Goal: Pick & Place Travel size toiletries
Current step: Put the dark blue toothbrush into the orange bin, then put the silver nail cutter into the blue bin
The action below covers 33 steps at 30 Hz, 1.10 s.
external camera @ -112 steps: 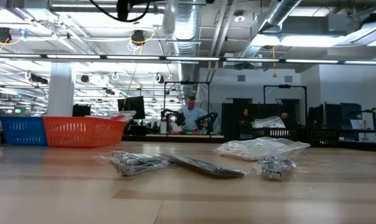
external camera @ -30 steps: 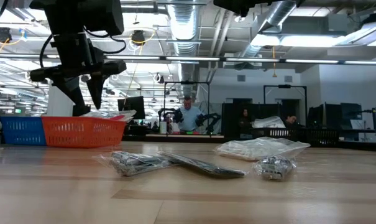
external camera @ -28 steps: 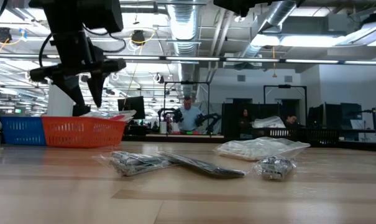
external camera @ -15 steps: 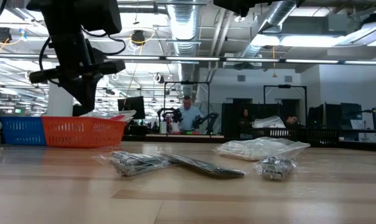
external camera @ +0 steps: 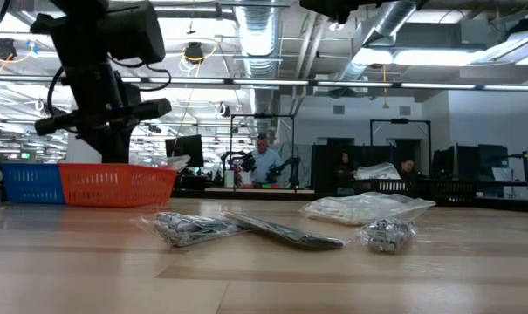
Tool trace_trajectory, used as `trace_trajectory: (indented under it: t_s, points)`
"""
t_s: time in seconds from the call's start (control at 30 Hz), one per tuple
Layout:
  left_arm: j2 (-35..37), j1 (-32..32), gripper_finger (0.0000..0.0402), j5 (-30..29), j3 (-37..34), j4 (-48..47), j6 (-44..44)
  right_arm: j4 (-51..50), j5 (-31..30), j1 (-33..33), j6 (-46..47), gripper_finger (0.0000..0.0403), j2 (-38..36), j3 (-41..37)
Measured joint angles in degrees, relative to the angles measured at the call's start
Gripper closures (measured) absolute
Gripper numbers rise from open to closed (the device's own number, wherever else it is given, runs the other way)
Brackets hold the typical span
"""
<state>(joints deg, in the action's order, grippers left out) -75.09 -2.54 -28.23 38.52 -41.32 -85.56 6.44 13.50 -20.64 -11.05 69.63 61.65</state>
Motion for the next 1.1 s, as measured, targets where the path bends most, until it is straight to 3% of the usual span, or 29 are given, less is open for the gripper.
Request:
trace_trajectory:
  t_s: [0.5,0.83,1.1]
  points:
    - [1.01,0.19,0.0401,1.06,-1.93,2.89,0.13,0.00,0.00,0.00,0.04,0.0148,0.00,0.00]
    - [7.44,-0.51,0.0401,-3.34,-1.68,3.08,2.89,-0.02,-0.02,0.00,-0.04,0.0148,0.00,0.00]
    - [8.37,-0.51,0.0401,-3.86,-1.66,3.37,4.26,-0.02,0.00,0.00,-0.04,0.0148,0.00,0.00]
